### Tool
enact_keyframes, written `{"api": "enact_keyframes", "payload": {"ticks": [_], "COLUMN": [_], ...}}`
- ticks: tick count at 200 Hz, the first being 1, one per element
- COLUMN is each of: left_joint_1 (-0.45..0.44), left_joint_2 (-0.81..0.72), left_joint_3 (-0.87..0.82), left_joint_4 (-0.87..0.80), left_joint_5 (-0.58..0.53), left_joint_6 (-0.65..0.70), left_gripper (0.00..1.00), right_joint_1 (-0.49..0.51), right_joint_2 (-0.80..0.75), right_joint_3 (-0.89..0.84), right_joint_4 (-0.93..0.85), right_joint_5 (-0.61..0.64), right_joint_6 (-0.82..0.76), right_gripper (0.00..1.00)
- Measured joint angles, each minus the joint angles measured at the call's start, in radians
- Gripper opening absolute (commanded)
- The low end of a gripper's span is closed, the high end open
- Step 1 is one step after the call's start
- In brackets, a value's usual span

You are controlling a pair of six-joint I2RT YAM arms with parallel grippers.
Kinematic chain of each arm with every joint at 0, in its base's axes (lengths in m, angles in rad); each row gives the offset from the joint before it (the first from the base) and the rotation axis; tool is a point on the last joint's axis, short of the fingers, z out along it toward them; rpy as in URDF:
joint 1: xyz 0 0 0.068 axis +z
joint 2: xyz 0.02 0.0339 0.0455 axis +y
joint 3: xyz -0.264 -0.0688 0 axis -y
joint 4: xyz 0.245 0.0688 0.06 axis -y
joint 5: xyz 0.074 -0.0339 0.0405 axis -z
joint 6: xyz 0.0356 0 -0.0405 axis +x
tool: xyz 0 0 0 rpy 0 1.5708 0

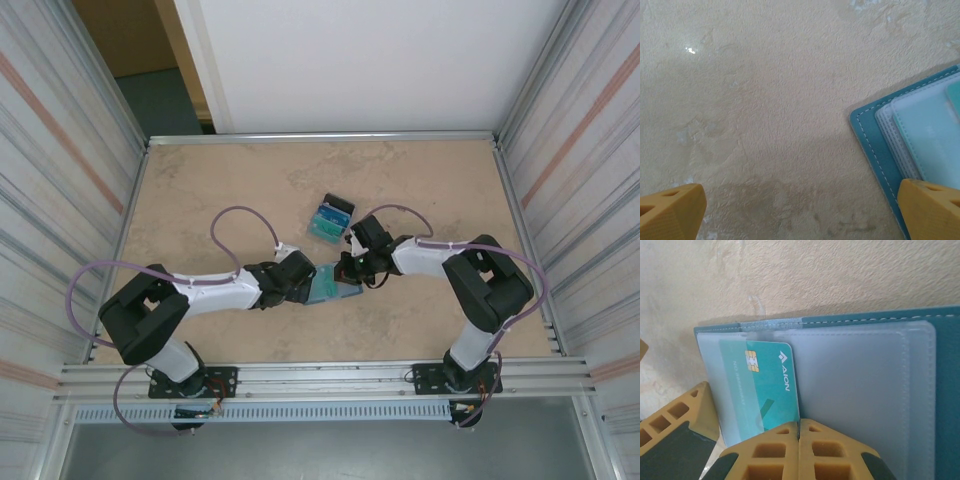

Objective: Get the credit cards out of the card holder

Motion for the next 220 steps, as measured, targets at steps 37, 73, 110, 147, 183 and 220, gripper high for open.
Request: {"api": "enact_keyframes", "payload": {"ticks": [37, 73, 110, 147, 183, 220], "left_joint_1": [0.0, -0.003, -0.022, -0.033, -0.038, -0.039], "left_joint_2": [0.0, 0.0, 0.0, 0.05, 0.095, 0.105], "left_joint_3": [0.011, 0.043, 0.077, 0.119, 0.127, 0.138], "left_joint_4": [-0.017, -0.019, -0.018, -0.01, -0.01, -0.011], "left_joint_5": [-0.005, -0.015, -0.015, -0.023, -0.023, -0.023], "left_joint_6": [0.019, 0.053, 0.09, 0.112, 0.116, 0.116], "left_gripper": [0.99, 0.99, 0.99, 0.99, 0.99, 0.99], "right_joint_1": [0.0, 0.0, 0.0, 0.0, 0.0, -0.011], "right_joint_2": [-0.009, -0.012, -0.012, -0.012, -0.014, -0.034], "right_joint_3": [0.01, 0.016, 0.022, 0.023, 0.024, 0.024], "right_joint_4": [-0.04, -0.063, -0.074, -0.082, -0.093, -0.119], "right_joint_5": [0.033, 0.048, 0.056, 0.064, 0.071, 0.087], "right_joint_6": [-0.017, -0.031, -0.032, -0.032, -0.032, -0.044], "right_gripper": [0.0, 0.0, 0.0, 0.0, 0.0, 0.0]}}
